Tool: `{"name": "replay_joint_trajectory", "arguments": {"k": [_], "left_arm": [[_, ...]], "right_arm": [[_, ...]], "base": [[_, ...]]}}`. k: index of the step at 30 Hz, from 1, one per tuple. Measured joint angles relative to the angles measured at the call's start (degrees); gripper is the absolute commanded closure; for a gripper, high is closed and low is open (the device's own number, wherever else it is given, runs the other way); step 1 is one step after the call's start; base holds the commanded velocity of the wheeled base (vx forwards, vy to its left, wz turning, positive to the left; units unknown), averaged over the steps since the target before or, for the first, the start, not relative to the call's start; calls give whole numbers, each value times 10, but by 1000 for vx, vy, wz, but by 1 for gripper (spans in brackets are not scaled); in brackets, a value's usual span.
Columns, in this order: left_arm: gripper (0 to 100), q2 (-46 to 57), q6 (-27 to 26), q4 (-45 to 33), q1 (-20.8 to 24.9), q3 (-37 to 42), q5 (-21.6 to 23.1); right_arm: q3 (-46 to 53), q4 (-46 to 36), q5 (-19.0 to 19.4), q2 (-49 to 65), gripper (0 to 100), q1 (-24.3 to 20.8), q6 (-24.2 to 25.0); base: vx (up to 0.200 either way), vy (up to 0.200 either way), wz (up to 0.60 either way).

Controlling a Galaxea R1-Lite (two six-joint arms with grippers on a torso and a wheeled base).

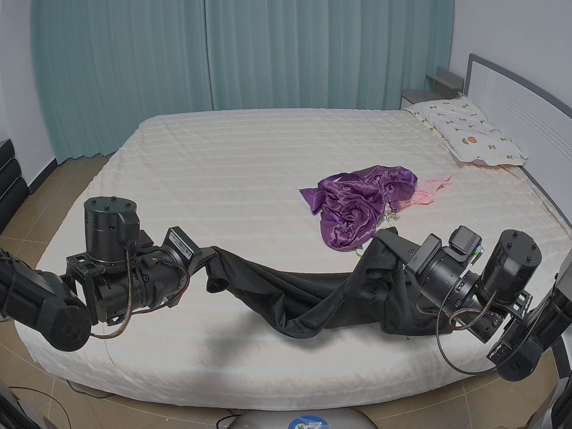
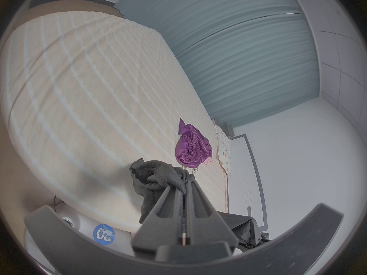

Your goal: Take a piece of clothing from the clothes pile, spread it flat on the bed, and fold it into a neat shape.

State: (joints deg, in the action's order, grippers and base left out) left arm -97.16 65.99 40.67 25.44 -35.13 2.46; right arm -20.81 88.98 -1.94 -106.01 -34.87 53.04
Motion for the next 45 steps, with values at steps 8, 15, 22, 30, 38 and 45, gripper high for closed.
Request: {"name": "replay_joint_trajectory", "arguments": {"k": [8,15,22,30,38,45], "left_arm": [[100,0,-1,0,0,2,0],[100,0,-4,0,-6,13,0],[100,4,-6,0,2,24,-1],[100,21,-7,-4,25,56,-6],[100,79,-16,-51,42,75,-8],[100,166,-24,-107,46,58,-7]], "right_arm": [[0,0,2,1,100,-1,-2],[-1,0,7,-1,100,-2,-8],[10,0,20,-1,100,-5,-26],[67,0,16,30,100,-35,-30],[114,0,-5,98,100,-66,-42],[121,-29,-32,200,100,-84,-101]], "base": [[0,200,0],[0,171,0],[-57,0,0],[-200,0,0],[-50,0,0],[0,0,0]]}}
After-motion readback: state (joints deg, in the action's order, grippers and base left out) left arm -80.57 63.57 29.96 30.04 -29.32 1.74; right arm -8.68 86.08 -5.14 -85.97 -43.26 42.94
